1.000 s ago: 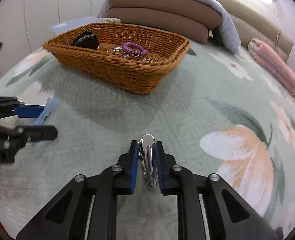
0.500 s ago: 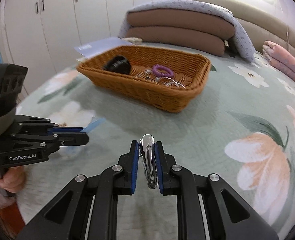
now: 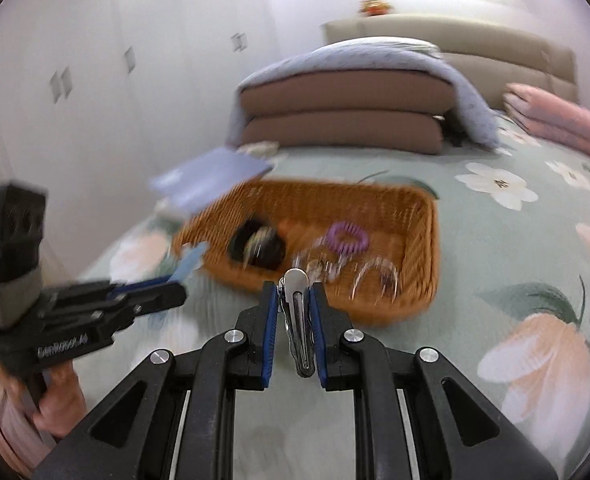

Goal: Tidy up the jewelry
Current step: 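Carry both hair clips into the basket and open both grippers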

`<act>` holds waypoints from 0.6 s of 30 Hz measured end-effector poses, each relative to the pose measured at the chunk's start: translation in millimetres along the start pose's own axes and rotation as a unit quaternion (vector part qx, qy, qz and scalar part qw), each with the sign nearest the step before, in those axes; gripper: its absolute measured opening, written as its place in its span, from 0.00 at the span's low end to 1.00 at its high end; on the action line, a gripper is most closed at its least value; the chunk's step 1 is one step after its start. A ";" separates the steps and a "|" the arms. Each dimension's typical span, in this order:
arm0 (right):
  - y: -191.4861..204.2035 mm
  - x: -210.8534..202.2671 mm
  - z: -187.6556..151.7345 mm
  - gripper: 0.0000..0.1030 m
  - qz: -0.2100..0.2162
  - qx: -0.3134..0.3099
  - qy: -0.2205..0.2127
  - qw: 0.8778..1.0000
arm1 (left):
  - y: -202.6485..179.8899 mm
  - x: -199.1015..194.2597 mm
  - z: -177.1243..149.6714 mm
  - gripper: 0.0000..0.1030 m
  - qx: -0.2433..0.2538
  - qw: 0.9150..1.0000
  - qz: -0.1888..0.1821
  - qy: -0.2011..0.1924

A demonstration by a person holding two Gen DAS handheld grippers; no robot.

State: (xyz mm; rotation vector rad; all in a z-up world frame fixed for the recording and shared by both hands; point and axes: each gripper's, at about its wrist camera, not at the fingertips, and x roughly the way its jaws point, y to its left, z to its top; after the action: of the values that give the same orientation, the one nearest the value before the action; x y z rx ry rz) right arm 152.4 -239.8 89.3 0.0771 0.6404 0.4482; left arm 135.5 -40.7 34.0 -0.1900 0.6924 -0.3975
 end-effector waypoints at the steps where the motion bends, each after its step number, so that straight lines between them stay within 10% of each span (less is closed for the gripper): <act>1: -3.1 3.2 5.8 0.18 -0.007 0.014 -0.006 1.000 | 3.9 -1.4 10.0 0.10 0.002 1.000 0.005 -0.008; 9: -38.8 57.7 40.0 0.18 -0.058 0.099 -0.009 0.993 | 33.0 26.4 67.0 0.10 -0.013 0.999 0.020 -0.032; 18: -49.4 90.8 25.5 0.18 -0.095 0.078 0.013 0.992 | 54.4 76.5 57.4 0.10 -0.015 0.999 0.040 -0.006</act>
State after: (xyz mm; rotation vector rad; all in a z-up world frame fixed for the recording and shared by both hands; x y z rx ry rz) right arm 250.7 -243.8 48.7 0.1571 0.7008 0.2150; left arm 242.4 -20.9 16.6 -0.1921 0.6918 -0.3087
